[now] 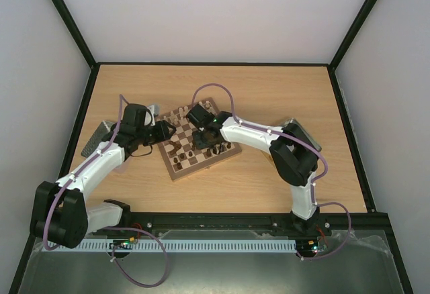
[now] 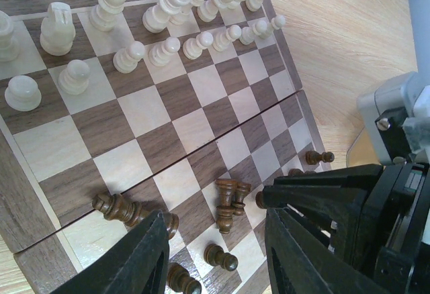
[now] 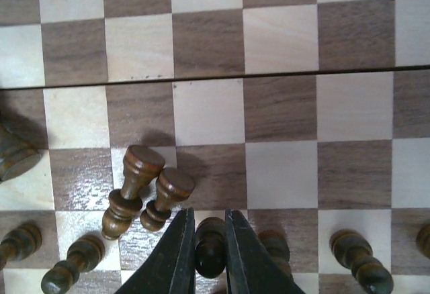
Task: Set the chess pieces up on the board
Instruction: Place the chess piece on the chessboard, then pick up the chess piece from the chessboard.
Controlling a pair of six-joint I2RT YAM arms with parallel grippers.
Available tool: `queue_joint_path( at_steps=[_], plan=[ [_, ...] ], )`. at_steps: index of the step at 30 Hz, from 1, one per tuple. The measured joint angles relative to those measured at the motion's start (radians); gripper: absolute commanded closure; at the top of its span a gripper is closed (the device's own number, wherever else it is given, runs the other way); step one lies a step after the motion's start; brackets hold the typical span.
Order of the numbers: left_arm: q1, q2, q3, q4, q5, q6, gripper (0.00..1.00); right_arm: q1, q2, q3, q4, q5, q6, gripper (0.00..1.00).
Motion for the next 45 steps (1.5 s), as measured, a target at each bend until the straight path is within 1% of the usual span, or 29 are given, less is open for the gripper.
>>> queue_joint_path(
  at_steps=[6, 11, 20, 29, 45],
  plan=[
    [0.000, 0.000, -0.003, 0.000, 0.000, 0.000, 0.58, 0.003, 0.000, -0.001, -0.020, -0.010, -0.010, 0.85],
    [0.000, 0.000, -0.006, 0.000, 0.000, 0.000, 0.58, 0.003, 0.000, -0.001, -0.042, -0.009, -0.021, 0.78],
    [0.000, 0.000, -0.006, 0.000, 0.002, 0.000, 0.58, 0.003, 0.000, 0.006, -0.054, -0.001, -0.024, 0.76],
    [0.000, 0.000, -0.006, 0.000, 0.003, 0.000, 0.57, 0.003, 0.002, 0.072, -0.049, -0.002, 0.004, 0.72],
    [0.003, 0.003, -0.006, 0.001, 0.004, 0.000, 0.57, 0.008, 0.100, 0.118, -0.053, -0.035, 0.010, 0.79]
  ],
)
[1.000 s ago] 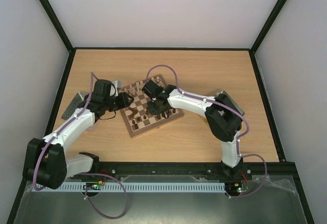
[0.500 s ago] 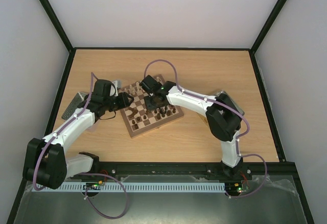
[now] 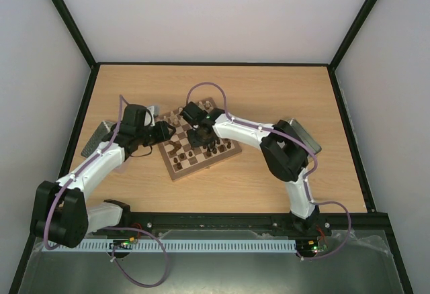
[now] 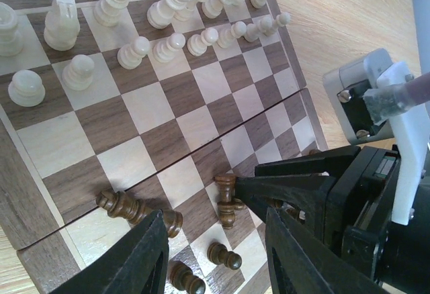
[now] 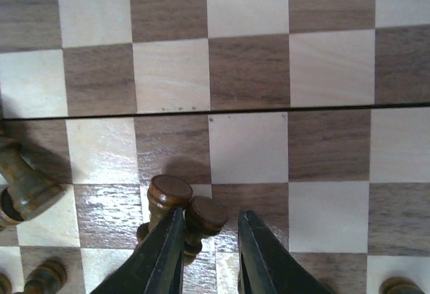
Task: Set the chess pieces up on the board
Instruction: Pick up the chess piece from the chessboard.
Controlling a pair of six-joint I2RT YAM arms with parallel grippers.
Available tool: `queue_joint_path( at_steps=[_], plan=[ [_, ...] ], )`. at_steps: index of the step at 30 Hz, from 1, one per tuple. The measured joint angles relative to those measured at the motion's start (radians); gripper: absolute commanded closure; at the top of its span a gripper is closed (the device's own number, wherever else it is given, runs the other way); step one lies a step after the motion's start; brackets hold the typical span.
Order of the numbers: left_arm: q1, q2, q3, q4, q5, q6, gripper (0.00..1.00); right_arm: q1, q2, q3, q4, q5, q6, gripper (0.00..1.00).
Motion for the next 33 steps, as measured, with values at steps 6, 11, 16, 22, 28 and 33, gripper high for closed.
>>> queue_joint_path(
  at_steps=[6, 11, 16, 22, 28, 33],
  plan=[
    [0.004, 0.000, -0.003, 0.001, 0.000, 0.000, 0.57, 0.000, 0.020, 0.032, 0.001, 0.000, -0.001, 0.79],
    [0.004, 0.000, -0.006, 0.003, 0.000, 0.000, 0.58, 0.000, 0.055, 0.046, 0.002, 0.001, -0.001, 0.80],
    [0.005, 0.000, -0.006, 0.003, 0.000, 0.000, 0.57, 0.000, 0.062, 0.058, 0.005, 0.004, 0.000, 0.87],
    [0.006, 0.000, -0.006, 0.003, 0.000, 0.000, 0.57, 0.000, 0.064, 0.058, 0.013, 0.012, 0.011, 0.90],
    [0.006, -0.029, -0.020, 0.020, 0.001, -0.010, 0.56, 0.000, 0.007, -0.025, 0.127, 0.005, 0.027, 0.90],
    [0.008, -0.092, -0.038, 0.045, 0.019, -0.048, 0.47, 0.000, -0.126, -0.127, 0.239, -0.048, 0.006, 0.91]
  ],
)
